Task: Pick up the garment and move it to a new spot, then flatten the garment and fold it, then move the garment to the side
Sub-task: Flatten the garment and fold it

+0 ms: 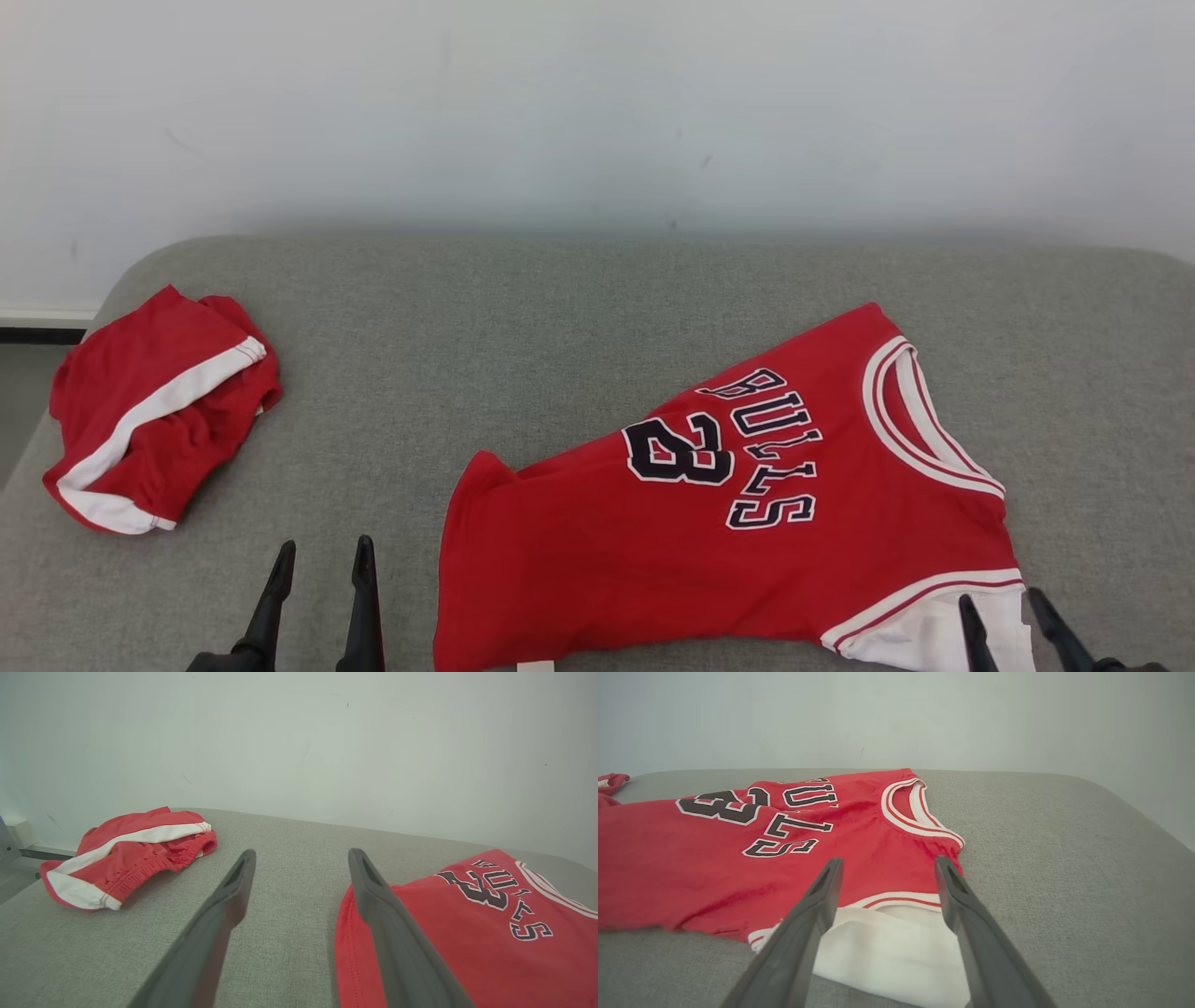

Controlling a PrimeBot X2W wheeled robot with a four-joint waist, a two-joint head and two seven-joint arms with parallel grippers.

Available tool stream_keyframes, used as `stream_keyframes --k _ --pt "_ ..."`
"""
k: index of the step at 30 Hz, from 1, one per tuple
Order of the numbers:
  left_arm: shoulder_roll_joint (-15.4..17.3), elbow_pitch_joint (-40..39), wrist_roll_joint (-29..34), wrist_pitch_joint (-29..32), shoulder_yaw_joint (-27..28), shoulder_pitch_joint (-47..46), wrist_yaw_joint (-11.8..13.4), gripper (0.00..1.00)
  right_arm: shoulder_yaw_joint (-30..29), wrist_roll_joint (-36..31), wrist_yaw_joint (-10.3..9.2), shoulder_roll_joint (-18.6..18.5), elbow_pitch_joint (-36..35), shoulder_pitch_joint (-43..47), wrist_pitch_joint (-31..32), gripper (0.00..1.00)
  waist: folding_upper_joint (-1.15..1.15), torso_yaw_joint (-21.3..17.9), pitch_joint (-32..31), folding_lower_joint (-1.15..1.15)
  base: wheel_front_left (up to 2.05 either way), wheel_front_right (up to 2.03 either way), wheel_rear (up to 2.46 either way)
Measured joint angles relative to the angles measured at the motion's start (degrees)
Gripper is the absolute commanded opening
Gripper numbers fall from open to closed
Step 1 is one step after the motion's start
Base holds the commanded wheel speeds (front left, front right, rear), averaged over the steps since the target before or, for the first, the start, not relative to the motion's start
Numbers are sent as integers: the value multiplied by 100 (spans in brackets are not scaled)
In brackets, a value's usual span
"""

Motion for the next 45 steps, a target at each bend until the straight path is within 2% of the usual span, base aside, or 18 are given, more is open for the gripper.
stream_keyframes --k 6,16,17,18,23,32,33,34,45 --pt "-1 2 1 0 -16 1 0 100 472 165 0 4 204 -42 5 100 0 84 4 0 0 0 0" --pt "-1 7 -2 0 -42 14 8 100 1138 230 0 -89 634 -393 365 100 0 123 55 0 0 0 0" --pt "-1 9 -2 0 -52 10 8 100 1214 231 0 -105 700 -453 416 53 0 130 62 0 0 0 0" --pt "-1 15 -3 0 -59 6 8 100 1292 261 0 -114 781 -500 509 0 0 138 68 1 0 0 0" --pt "-1 37 -2 0 -98 -9 3 100 1415 390 0 -214 866 -536 443 0 0 196 70 0 0 0 0" --pt "-2 59 -82 0 -177 20 3 100 1295 439 0 -107 4 243 487 0 0 120 79 0 0 0 0" --pt "-1 59 -88 0 -181 20 7 100 1287 434 0 -62 -89 355 571 40 0 103 85 0 0 0 0" --pt "-1 57 -90 0 -179 19 8 100 1268 425 0 -10 -174 467 624 100 0 82 93 0 0 0 0" --pt "-1 63 -97 0 -110 -41 7 100 1006 240 0 74 -1177 862 605 100 0 -152 197 0 0 0 0"
